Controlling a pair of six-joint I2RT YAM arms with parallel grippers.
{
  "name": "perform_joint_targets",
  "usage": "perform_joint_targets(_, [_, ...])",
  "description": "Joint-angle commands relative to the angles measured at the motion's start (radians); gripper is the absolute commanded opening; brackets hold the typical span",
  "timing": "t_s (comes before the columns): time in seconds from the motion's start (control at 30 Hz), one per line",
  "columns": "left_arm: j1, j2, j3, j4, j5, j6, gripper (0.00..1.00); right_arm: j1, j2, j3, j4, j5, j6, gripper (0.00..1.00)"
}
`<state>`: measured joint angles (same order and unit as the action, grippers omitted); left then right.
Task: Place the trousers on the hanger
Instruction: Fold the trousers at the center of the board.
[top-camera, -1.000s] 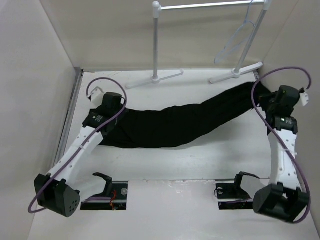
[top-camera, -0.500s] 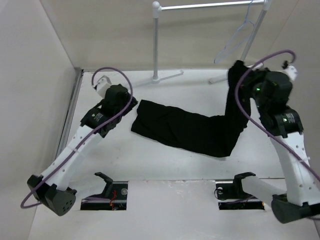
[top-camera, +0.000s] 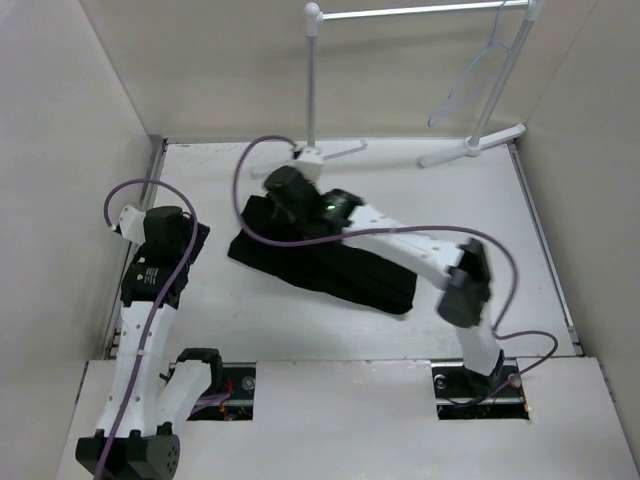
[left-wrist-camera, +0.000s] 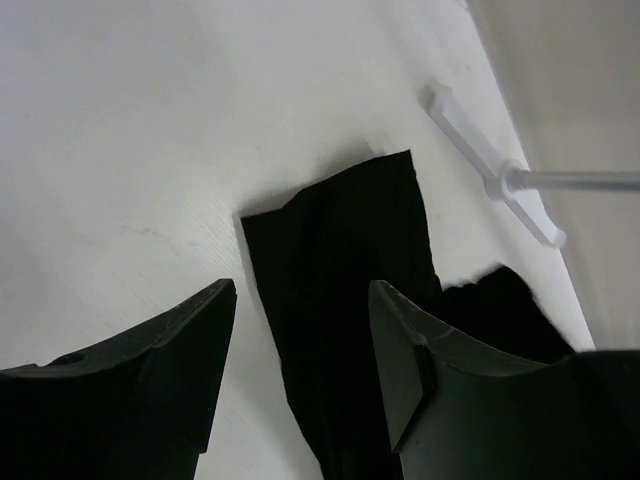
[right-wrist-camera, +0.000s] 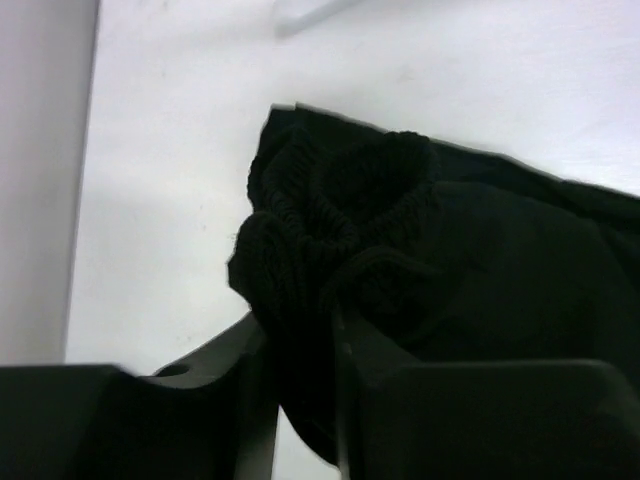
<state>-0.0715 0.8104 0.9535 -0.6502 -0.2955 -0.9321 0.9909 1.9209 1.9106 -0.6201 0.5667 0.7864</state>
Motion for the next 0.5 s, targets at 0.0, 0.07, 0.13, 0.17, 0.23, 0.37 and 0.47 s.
perform_joint_targets(0.0, [0.083, -0.011, -0.03, 0.04, 0.051, 0.022, 0.54, 0.041, 0.266, 0.294, -0.021, 0.029, 0.068, 0.42])
perform_joint_targets(0.07, [0.094, -0.004, -0.033, 0.053, 0.045, 0.033, 0.54, 0.058, 0.428, 0.504, -0.094, -0.046, 0.114, 0.71])
perform_joint_targets(0.13, [0.1, 0.013, -0.025, 0.069, 0.036, 0.041, 0.54, 0.059, 0.461, 0.602, -0.165, -0.137, 0.14, 0.88])
perform_joint_targets(0.17, [0.094, 0.024, -0.022, 0.083, 0.038, 0.042, 0.54, 0.058, 0.439, 0.599, -0.176, -0.155, 0.133, 0.9])
perform_joint_targets(0.23, [0.08, 0.053, -0.012, 0.112, 0.045, 0.044, 0.54, 0.055, 0.307, 0.479, -0.153, -0.153, 0.082, 0.93])
perform_joint_targets(0.37, [-0.047, 0.165, 0.017, 0.184, 0.044, 0.047, 0.54, -0.043, -0.096, -0.024, 0.105, -0.177, 0.031, 0.88])
perform_joint_targets(0.47, [-0.202, 0.309, 0.03, 0.269, 0.045, 0.061, 0.54, -0.151, -0.333, -0.345, 0.197, -0.276, 0.056, 0.54])
